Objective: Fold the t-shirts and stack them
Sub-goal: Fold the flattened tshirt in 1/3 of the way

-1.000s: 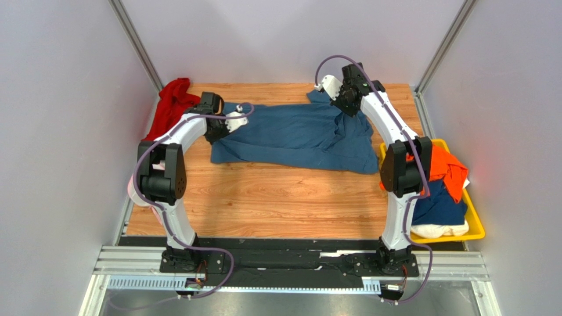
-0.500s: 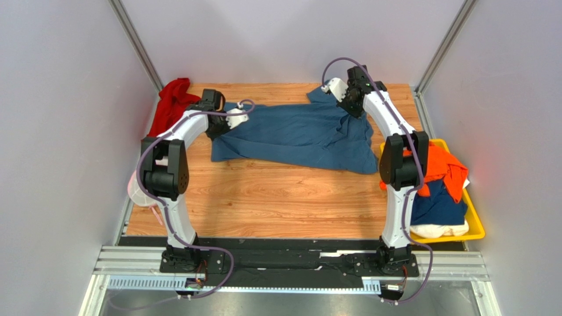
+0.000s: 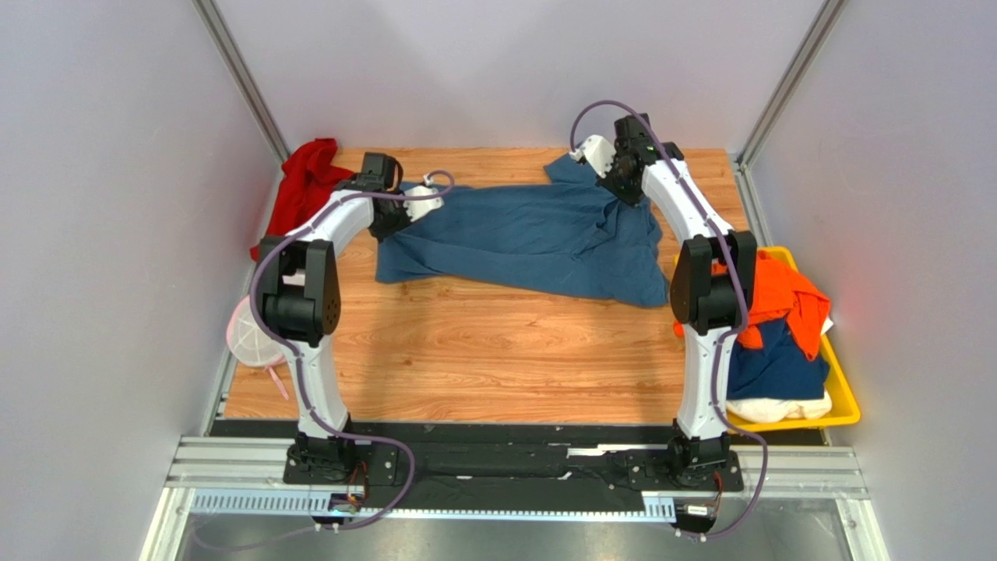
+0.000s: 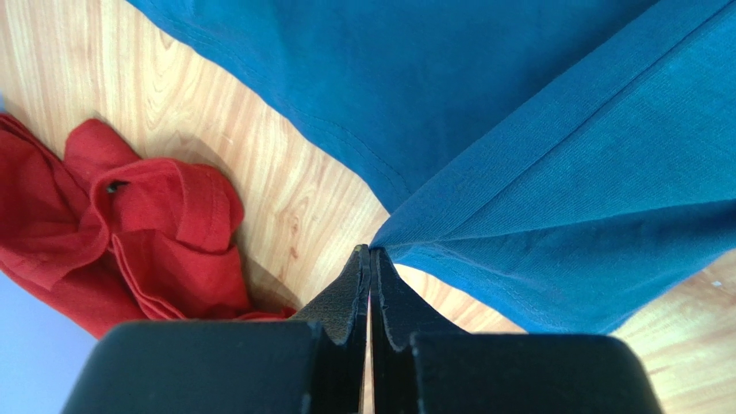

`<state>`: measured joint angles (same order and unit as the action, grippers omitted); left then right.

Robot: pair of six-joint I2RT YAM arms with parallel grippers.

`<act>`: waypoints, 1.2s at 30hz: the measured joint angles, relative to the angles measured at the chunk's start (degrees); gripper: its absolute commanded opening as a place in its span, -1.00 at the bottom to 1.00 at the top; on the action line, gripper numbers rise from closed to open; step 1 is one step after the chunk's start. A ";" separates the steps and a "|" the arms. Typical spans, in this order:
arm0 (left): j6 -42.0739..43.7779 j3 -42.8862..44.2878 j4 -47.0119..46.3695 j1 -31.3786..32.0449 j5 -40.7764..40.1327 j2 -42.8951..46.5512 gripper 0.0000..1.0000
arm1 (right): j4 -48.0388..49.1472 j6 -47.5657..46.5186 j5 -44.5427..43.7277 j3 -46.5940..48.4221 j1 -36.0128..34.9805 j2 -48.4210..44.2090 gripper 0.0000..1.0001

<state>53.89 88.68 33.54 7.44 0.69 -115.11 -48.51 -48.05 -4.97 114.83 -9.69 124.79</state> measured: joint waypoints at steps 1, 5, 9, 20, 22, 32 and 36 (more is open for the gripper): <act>-0.04 0.26 -0.15 0.07 -0.13 -0.26 -0.81 | 0.02 0.00 -0.07 0.00 0.00 0.00 -1.00; -0.22 0.44 -0.74 0.66 -0.52 -0.63 -0.62 | 0.04 0.22 -0.42 0.00 -0.02 0.02 -0.99; -0.70 0.44 -2.01 1.42 -0.96 -0.66 -0.45 | 0.48 0.57 -1.09 0.00 -0.02 0.20 -0.82; -1.25 0.09 -4.98 1.90 -4.07 -0.66 -0.30 | 2.60 2.43 -3.19 -0.11 -0.02 0.66 -0.11; -1.31 -0.52 -5.70 1.90 -4.35 -0.59 -0.30 | 2.95 2.62 -3.28 -0.57 -0.02 0.55 -0.11; -2.10 -7.58 -6.38 1.90 -4.66 3.91 -0.31 | 0.15 5.88 3.28 -10.88 -0.76 -5.07 -0.21; -2.10 -8.61 -6.58 1.90 -4.66 5.73 -0.31 | -1.86 8.24 8.13 -11.43 -0.85 -5.88 -0.21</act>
<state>51.79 80.07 26.96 9.34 -3.97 -109.38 -50.37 -39.81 3.16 103.39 -10.55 118.91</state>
